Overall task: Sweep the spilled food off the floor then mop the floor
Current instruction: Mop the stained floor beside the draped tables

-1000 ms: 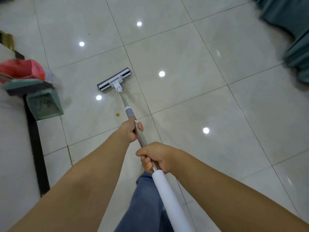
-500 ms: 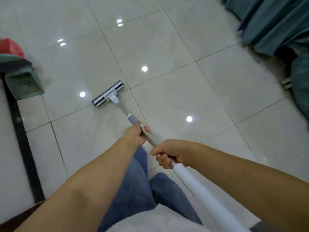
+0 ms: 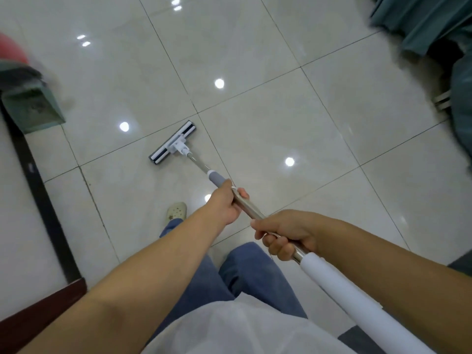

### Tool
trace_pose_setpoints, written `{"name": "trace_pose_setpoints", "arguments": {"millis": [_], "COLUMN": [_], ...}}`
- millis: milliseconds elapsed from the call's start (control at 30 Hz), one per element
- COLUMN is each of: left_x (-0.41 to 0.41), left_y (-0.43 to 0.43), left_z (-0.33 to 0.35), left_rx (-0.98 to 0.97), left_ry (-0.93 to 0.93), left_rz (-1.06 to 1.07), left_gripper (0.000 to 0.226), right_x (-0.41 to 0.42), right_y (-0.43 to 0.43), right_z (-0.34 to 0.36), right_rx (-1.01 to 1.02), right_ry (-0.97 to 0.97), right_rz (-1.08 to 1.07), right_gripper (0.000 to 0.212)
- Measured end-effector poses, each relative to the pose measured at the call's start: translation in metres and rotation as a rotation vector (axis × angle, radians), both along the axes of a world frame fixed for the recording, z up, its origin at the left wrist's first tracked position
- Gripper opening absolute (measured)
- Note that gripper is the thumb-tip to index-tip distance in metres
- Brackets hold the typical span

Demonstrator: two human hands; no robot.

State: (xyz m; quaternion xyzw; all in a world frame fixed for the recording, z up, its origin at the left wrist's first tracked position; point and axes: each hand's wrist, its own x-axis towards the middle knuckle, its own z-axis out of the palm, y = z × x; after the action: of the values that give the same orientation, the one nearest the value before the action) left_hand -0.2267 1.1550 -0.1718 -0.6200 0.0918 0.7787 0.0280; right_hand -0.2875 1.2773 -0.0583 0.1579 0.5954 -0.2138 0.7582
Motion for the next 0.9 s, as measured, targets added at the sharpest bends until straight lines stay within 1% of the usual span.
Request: {"name": "trace_pose_setpoints", "arguments": {"millis": [167,300,433,500,700,800,900], "left_x": [-0.003,0.001,0.000,-0.003,-0.010,-0.008,-0.002], "left_y": [-0.032,-0.090,-0.176,-0.225,-0.365,-0.428,-0.481], "left_z": [-0.011,-0.022,-0.032,-0.040,-0.067,-0.081,-0.093], "left_rx": [-0.029,-0.070,-0.139,-0.162,-0.196,-0.237,-0.258], "left_ry": [-0.010,-0.017,-0.022,-0.031,0.000,0.017,-0.004], "left_rz": [-0.045,-0.048,-0.018,0.003,0.026,0.029,0.037], "left_gripper": [0.020,0.022,0.025,0.023,0.023,0.026,0.035], "right_x": [0.002,0.010,0.012,0.009,0.002,0.006,0.019], "right_y": [-0.029,-0.086,-0.173,-0.221,-0.359,-0.421,-0.475], "right_z": [-0.013,-0.027,-0.030,-0.036,-0.068,-0.086,-0.102], "right_rx": [-0.007,-0.036,-0.074,-0.090,-0.097,-0.119,-0.161], "right_ry": [-0.023,-0.063,-0.068,-0.076,-0.107,-0.106,-0.104], "right_rz": [-0.050,-0.111,-0.109,-0.108,-0.120,-0.119,-0.147], "right_gripper": [0.025,0.025,0.025,0.026,0.027,0.027,0.027]}}
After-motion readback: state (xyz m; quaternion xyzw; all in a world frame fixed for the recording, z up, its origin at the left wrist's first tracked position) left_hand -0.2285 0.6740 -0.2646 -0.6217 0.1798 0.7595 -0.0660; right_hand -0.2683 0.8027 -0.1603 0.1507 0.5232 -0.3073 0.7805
